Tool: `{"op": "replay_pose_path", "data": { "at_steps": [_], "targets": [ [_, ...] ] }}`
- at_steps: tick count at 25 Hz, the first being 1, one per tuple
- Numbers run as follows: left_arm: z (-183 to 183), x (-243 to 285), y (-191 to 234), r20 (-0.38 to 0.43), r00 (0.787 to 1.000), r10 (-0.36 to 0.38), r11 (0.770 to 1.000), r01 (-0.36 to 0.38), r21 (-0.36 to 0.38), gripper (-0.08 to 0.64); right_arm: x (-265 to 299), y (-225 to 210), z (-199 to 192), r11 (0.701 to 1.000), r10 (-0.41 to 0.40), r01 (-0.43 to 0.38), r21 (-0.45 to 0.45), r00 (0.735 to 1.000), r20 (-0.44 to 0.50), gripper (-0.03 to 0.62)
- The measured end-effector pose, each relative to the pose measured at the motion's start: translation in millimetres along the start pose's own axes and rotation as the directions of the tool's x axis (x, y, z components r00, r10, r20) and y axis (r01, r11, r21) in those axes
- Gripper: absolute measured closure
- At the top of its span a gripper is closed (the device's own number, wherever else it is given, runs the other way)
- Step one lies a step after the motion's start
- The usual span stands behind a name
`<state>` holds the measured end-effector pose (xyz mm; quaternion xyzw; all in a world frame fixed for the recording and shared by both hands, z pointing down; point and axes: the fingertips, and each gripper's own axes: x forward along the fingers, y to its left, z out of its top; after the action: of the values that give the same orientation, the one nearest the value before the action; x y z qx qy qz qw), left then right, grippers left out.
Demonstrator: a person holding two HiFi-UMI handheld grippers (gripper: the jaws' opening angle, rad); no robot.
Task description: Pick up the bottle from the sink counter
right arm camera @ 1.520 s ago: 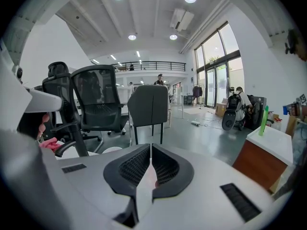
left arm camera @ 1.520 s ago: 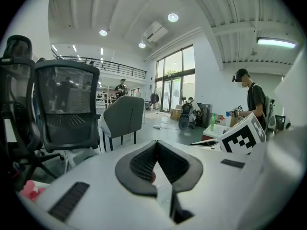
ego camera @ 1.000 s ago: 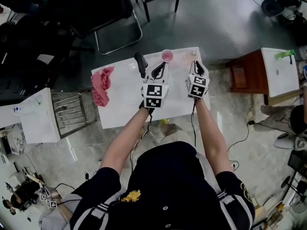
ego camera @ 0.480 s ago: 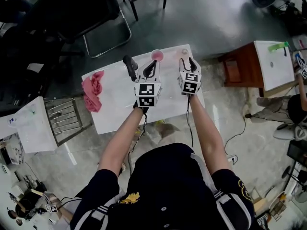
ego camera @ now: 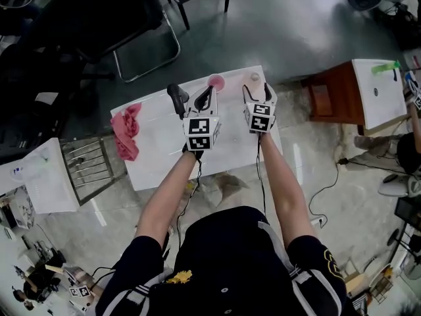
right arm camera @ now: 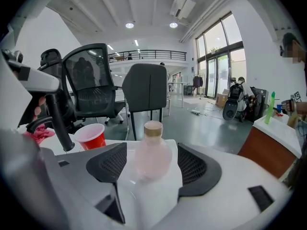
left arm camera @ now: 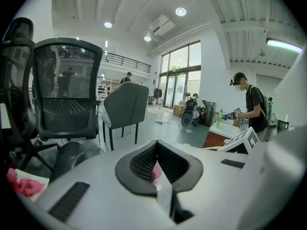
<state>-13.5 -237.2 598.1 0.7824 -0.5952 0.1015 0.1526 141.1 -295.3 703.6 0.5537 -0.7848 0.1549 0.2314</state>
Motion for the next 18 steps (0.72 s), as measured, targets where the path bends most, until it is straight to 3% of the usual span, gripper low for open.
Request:
{"op": "replay_pose_path", "data": {
  "at_steps": [18],
  "targets": [
    [-9.3, 19.7, 9.3, -0.025, 1.000, -0.005, 1.000, 0.005, -0.010, 0.541, 58.9, 2.0, -21.5, 0.999, 0.028, -0.032, -0.032, 0.993, -0.112, 0.109]
  ]
}}
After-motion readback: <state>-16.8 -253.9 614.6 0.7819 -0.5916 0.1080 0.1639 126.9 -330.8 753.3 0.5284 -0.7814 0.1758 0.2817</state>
